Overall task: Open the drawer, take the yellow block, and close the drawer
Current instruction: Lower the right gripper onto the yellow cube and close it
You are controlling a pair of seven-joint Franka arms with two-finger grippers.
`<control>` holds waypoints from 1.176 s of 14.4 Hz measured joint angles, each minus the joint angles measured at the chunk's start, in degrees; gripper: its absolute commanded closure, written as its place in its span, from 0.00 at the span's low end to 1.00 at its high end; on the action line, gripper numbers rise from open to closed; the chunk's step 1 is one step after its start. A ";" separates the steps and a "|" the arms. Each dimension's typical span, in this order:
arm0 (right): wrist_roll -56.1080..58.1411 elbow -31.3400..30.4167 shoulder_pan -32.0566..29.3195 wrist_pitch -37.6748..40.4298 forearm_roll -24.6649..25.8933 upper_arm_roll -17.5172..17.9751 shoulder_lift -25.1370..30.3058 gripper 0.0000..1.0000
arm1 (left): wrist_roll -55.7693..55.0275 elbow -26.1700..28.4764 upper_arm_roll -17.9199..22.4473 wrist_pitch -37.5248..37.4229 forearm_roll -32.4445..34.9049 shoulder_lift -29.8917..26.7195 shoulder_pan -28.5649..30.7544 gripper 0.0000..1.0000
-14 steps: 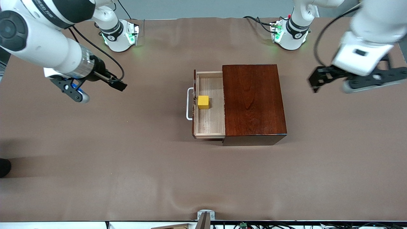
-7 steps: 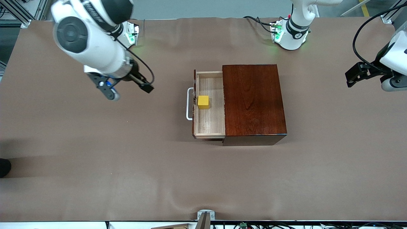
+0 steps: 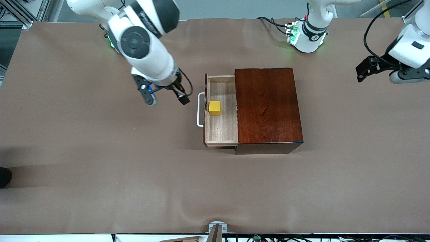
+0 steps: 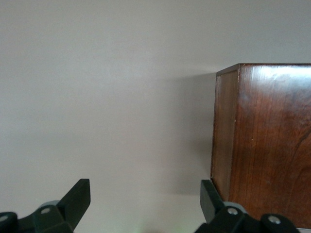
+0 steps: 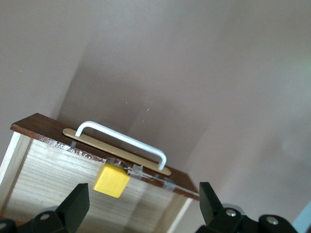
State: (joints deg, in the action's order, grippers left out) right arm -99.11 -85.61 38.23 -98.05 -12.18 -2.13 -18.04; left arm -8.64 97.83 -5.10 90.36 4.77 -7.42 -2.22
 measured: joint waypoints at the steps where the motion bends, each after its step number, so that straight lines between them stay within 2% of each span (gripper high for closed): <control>1: -2.55 -0.01 0.86 -0.87 0.01 -0.01 -0.87 0.00 | 0.00 0.34 -0.79 0.21 0.00 -0.27 0.62 0.00; 5: -10.87 0.00 2.11 -5.43 0.02 -0.04 -2.98 0.00 | 0.29 0.39 -1.14 0.46 -0.19 -0.32 1.00 0.00; 8: -13.34 0.00 3.21 -6.67 0.02 -0.04 -4.36 0.00 | 0.56 0.41 -1.15 0.46 -0.22 -0.32 1.03 0.00; 13: -19.76 -0.01 6.30 -13.35 0.28 -0.06 -8.09 0.00 | 0.64 0.12 -1.14 0.56 -0.30 -0.32 1.04 0.00; 17: -24.37 0.01 8.53 -14.20 4.35 -0.07 -10.97 0.00 | 0.64 0.19 -1.09 0.62 -0.33 -0.17 1.11 0.00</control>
State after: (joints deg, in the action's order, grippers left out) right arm -123.48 -85.60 46.76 -112.26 -7.83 -2.20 -29.01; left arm -7.99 98.01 -6.19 90.98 4.44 -7.59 -1.11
